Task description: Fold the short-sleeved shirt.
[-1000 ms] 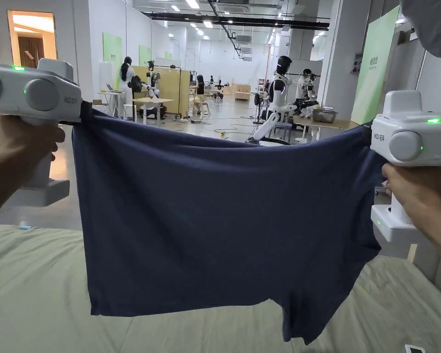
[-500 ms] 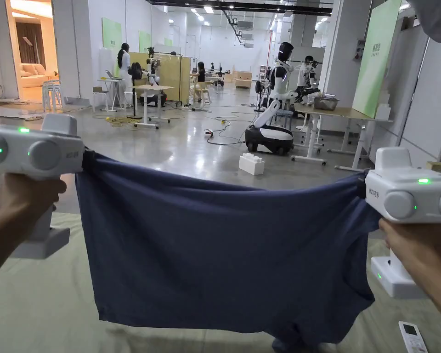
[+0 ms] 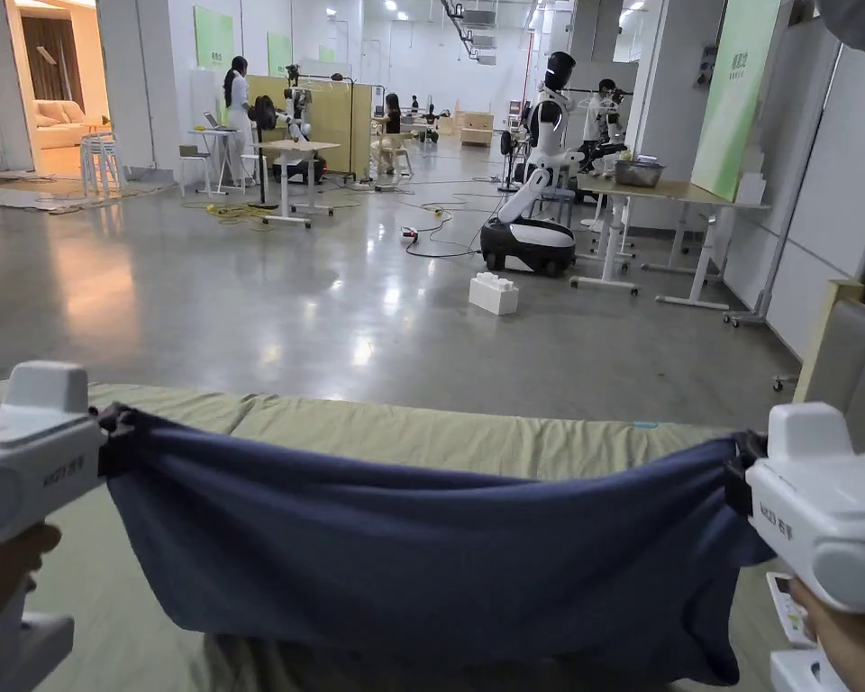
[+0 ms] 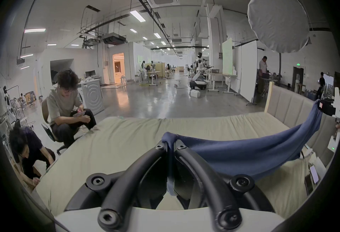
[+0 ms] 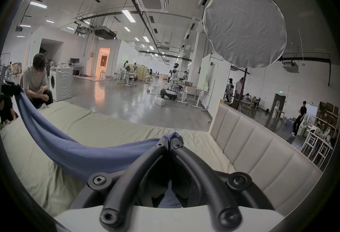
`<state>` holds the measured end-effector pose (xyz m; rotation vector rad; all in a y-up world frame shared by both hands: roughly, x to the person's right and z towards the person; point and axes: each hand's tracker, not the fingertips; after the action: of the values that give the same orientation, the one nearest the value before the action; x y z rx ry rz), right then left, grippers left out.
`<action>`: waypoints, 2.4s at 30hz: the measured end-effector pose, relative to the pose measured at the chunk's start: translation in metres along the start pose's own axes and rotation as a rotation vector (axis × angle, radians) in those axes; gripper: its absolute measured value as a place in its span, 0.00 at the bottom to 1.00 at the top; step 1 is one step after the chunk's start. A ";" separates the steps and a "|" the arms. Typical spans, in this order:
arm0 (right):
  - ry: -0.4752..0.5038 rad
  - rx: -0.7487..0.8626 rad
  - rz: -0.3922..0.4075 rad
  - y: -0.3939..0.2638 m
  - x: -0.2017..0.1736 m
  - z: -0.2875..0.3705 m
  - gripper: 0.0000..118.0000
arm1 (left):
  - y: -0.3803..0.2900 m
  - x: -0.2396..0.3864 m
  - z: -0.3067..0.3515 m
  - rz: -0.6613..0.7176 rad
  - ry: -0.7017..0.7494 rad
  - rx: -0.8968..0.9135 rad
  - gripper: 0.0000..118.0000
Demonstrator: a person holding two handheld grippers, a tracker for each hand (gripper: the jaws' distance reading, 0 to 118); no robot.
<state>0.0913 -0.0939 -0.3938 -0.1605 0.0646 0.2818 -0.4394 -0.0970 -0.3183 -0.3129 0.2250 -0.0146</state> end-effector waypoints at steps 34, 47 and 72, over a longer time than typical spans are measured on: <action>0.212 -0.732 0.179 -0.293 -0.055 0.142 0.01 | -0.300 -0.021 0.081 -0.078 -0.041 -0.613 0.04; 0.170 -0.837 0.207 -0.306 -0.072 0.127 0.13 | -0.314 -0.012 0.076 -0.056 -0.029 -0.663 0.09; -0.046 0.087 -0.133 -0.151 -0.115 0.125 0.01 | -0.178 0.094 0.086 -0.006 0.013 0.069 0.04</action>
<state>0.0289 -0.2469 -0.2382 -0.0714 0.0202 0.1498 -0.3249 -0.2454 -0.2042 -0.2448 0.2355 -0.0303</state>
